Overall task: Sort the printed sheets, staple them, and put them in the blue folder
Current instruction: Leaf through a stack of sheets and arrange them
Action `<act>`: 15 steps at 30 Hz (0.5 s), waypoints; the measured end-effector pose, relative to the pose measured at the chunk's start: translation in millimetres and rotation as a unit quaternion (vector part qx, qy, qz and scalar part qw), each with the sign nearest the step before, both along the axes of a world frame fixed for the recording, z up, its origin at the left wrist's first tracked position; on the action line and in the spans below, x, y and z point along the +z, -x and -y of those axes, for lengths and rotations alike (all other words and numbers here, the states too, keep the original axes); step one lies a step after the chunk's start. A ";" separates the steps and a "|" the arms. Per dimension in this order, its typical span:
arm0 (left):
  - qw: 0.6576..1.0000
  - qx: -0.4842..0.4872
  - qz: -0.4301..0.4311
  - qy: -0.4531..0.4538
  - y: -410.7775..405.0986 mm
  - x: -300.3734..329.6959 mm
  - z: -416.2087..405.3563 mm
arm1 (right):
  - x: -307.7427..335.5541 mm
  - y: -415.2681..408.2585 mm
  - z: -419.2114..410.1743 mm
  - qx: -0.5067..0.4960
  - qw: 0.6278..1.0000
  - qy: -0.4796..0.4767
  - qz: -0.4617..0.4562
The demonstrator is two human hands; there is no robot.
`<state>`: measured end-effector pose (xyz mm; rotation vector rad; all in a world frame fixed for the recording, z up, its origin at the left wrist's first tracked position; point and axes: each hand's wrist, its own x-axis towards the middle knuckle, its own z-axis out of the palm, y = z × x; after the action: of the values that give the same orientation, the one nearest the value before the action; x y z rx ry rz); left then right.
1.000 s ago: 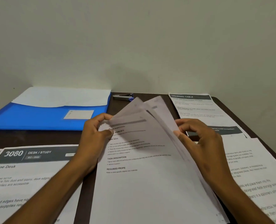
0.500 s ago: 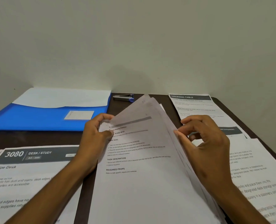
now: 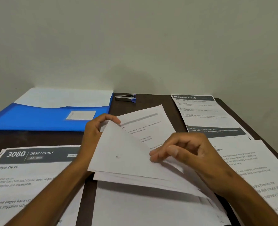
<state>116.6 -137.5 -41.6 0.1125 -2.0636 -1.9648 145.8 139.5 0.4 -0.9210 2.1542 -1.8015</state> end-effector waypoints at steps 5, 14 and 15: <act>0.999 0.019 -0.001 0.048 -6.9 -1.8 -3.5 | -6.0 15.0 -5.7 -0.192 0.980 0.005 -0.057; 0.990 -0.017 -0.046 0.130 -1.0 -5.5 12.6 | -31.0 34.8 -15.5 -0.334 0.926 -0.151 -0.088; 0.991 -0.023 -0.047 0.125 -0.5 -4.8 14.0 | -31.3 34.3 -13.7 -0.332 0.928 -0.148 -0.084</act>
<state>117.1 -151.4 -46.4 -0.0798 -2.2458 -1.6818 111.6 153.2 -31.0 -0.2885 3.0004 -1.5798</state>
